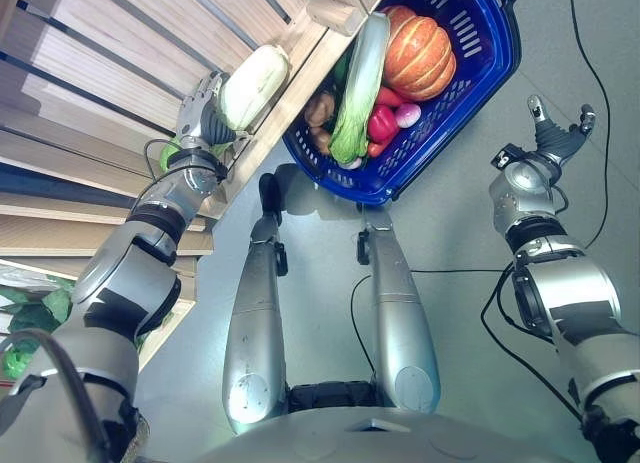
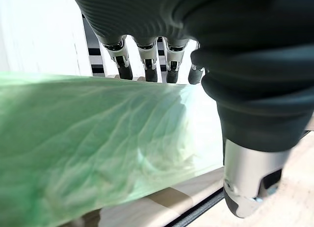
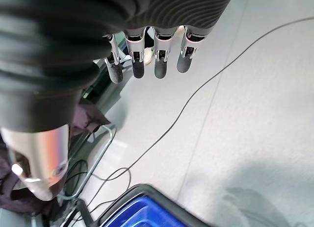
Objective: Pick up fruits and vegetables into the basket
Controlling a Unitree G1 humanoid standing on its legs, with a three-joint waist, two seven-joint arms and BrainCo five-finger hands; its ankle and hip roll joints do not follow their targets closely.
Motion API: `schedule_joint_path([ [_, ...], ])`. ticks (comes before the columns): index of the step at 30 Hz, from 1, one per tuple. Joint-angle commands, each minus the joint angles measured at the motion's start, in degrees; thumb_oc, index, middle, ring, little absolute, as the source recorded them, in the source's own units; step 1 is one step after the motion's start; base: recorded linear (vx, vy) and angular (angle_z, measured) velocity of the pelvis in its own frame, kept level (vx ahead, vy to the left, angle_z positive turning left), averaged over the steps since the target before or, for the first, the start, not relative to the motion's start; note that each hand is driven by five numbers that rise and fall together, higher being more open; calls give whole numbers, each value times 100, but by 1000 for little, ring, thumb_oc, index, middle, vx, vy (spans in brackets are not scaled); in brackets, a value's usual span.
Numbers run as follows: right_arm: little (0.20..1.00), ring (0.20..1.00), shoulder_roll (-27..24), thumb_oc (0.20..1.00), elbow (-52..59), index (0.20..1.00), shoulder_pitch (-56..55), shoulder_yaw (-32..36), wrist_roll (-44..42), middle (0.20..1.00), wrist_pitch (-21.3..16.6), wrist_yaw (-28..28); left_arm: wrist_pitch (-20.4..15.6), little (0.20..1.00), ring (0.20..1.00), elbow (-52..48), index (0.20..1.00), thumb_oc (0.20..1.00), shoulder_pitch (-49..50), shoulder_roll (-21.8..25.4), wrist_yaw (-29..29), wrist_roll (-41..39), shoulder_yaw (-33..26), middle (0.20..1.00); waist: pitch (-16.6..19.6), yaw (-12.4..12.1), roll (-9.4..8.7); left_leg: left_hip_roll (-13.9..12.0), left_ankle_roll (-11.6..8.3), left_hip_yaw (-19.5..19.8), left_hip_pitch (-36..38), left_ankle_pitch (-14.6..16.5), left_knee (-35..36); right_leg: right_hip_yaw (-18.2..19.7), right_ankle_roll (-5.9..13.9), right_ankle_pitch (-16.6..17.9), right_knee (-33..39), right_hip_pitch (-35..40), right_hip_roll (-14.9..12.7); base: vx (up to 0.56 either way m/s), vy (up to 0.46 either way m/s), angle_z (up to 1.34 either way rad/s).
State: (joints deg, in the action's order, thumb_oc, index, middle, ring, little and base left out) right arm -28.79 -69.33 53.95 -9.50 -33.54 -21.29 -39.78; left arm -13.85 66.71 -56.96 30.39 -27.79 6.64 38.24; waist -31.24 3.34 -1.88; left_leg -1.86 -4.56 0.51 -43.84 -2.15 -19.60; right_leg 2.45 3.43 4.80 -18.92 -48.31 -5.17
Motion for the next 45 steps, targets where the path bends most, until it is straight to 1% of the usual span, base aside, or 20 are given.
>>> schedule_joint_path([
  [1, 1000, 1000, -291, 1000, 175, 1000, -135, -63, 85, 1000, -282, -125, 295, 1000, 1000, 613, 1000, 1000, 31, -50, 214, -250, -477, 1000, 145, 69, 145, 143, 182, -11, -115, 246, -52, -381, -35, -432, -207, 229, 230, 0, 0, 0],
  [2, 1000, 1000, -279, 1000, 192, 1000, -125, -66, 99, 1000, -288, -141, 325, 1000, 1000, 649, 1000, 1000, 9, -56, 268, -274, -476, 1000, 145, 72, 138, 142, 182, -8, -118, 247, -44, -381, -34, -431, -203, 223, 232, 0, 0, 0],
  [3, 1000, 1000, -266, 1000, 214, 1000, -106, -76, 106, 1000, -282, -158, 353, 912, 912, 701, 912, 912, -11, -74, 323, -276, -476, 912, 145, 77, 128, 141, 183, -8, -127, 249, -46, -379, -33, -430, -206, 211, 234, 0, 0, 0],
  [4, 1000, 1000, -261, 1000, 219, 1000, -94, -83, 98, 1000, -289, -157, 387, 736, 736, 751, 736, 736, -34, -79, 382, -284, -472, 736, 145, 82, 121, 140, 184, -9, -133, 252, -47, -379, -32, -429, -204, 205, 236, 0, 0, 0],
  [5, 1000, 1000, -253, 1000, 222, 1000, -87, -90, 93, 1000, -297, -158, 392, 416, 416, 799, 416, 416, -47, -81, 448, -294, -466, 416, 145, 86, 116, 139, 184, -11, -133, 254, -46, -380, -32, -426, -200, 204, 236, 0, 0, 0],
  [6, 1000, 1000, -236, 1000, 230, 1000, -79, -99, 95, 1000, -308, -168, 380, 200, 200, 852, 200, 200, -57, -83, 533, -328, -464, 200, 145, 90, 111, 135, 183, -14, -132, 255, -46, -378, -30, -423, -198, 204, 236, 0, 0, 0],
  [9, 1000, 1000, -236, 1000, 245, 1000, -57, -113, 77, 1000, -308, -160, 380, 200, 200, 913, 200, 200, -61, -85, 694, -414, -454, 200, 145, 96, 105, 130, 180, -20, -139, 258, -54, -377, -29, -417, -195, 196, 235, 0, 0, 0],
  [10, 1000, 1000, -244, 1000, 251, 1000, -26, -114, 85, 1000, -313, -149, 388, 200, 200, 946, 200, 200, -61, -87, 785, -459, -447, 200, 145, 105, 106, 140, 180, -19, -158, 213, -29, -375, -28, -364, -160, 177, 233, 0, 0, 0],
  [14, 1000, 1000, -245, 1000, 293, 1000, -14, -126, 79, 1000, -289, -151, 375, 200, 200, 986, 200, 200, -33, -60, 888, -568, -443, 200, 145, 107, 118, 148, 178, -19, -152, 212, -23, -363, -30, -358, -127, 191, 227, 0, 0, 0],
  [22, 1000, 1000, -197, 1000, 314, 1000, -44, -150, 88, 1000, -352, -174, 346, 200, 200, 1027, 200, 200, 11, -57, 895, -619, -480, 200, 145, 93, 124, 137, 168, -25, -134, 252, -41, -366, -26, -395, -134, 216, 217, 0, 0, 0],
  [25, 1000, 1000, -195, 1000, 339, 1000, -27, -157, 115, 1000, -340, -190, 336, 200, 200, 1031, 200, 200, 2, -37, 919, -675, -496, 200, 145, 94, 125, 143, 168, -20, -135, 205, -3, -371, -26, -357, -102, 217, 212, 0, 0, 0],
  [27, 1000, 1000, -181, 1000, 353, 1000, -19, -176, 125, 1000, -334, -199, 314, 200, 200, 1023, 200, 200, 14, -47, 909, -732, -508, 200, 145, 90, 124, 147, 170, -19, -127, 198, 5, -371, -27, -350, -93, 223, 214, 0, 0, 0],
  [28, 1000, 1000, -180, 1000, 389, 1000, -58, -177, 128, 1000, -346, -189, 308, 200, 200, 977, 200, 200, 34, -44, 924, -904, -517, 200, 145, 84, 122, 140, 167, -16, -107, 238, -12, -372, -27, -386, -109, 245, 214, 0, 0, 0],
  [29, 1000, 1000, -182, 1000, 394, 1000, -44, -174, 127, 1000, -345, -189, 303, 200, 200, 976, 200, 200, 21, -39, 924, -918, -525, 200, 145, 88, 122, 145, 168, -14, -131, 197, 9, -373, -27, -349, -89, 222, 210, 0, 0, 0],
  [30, 1000, 1000, -178, 1000, 427, 1000, -78, -180, 100, 1000, -355, -158, 247, 200, 200, 967, 200, 200, 60, -53, 912, -1101, -564, 200, 145, 83, 123, 142, 166, -14, -103, 238, -13, -371, -28, -384, -114, 244, 214, 0, 0, 0],
  [33, 1000, 1000, -153, 1000, 524, 1000, -126, -165, 144, 1000, -464, -67, 31, 200, 200, 893, 200, 200, 103, -40, 907, -1636, -839, 200, 145, 80, 123, 152, 169, -3, -123, 195, 8, -366, -30, -363, -108, 220, 213, 0, 0, 0],
  [34, 1000, 1000, -116, 1000, 636, 1000, -207, -152, 178, 1000, -543, -18, -151, 200, 200, 796, 200, 200, 168, -29, 892, -1935, -1021, 200, 145, 67, 120, 151, 164, 7, -95, 240, -17, -366, -23, -404, -138, 245, 214, 0, 0, 0],
  [38, 1000, 1000, -63, 1000, 998, 1000, -341, -153, 222, 1000, -663, 136, -586, 200, 200, 468, 200, 200, 304, 28, 929, -2489, -1425, 200, 145, 46, 127, 179, 160, 37, -58, 239, -17, -371, -24, -411, -146, 274, 212, -1, -8, 0],
  [41, 1000, 1000, -48, 1000, 1270, 1000, -410, -153, 291, 1000, -688, 145, -725, 200, 200, 164, 200, 200, 388, 49, 828, -2694, -1608, 200, 145, 42, 143, 197, 159, 47, -53, 191, 24, -377, -28, -381, -120, 275, 209, 0, 0, 0],
  [45, 1000, 1000, -52, 1000, 1740, 1000, -519, -148, 385, 1000, -661, 146, -843, 200, 200, -386, 200, 200, 511, 114, 654, -2863, -1948, 200, 145, 7, 175, 198, 150, 76, -11, 227, 18, -392, -32, -467, -191, 310, 205, 0, 0, 0],
])
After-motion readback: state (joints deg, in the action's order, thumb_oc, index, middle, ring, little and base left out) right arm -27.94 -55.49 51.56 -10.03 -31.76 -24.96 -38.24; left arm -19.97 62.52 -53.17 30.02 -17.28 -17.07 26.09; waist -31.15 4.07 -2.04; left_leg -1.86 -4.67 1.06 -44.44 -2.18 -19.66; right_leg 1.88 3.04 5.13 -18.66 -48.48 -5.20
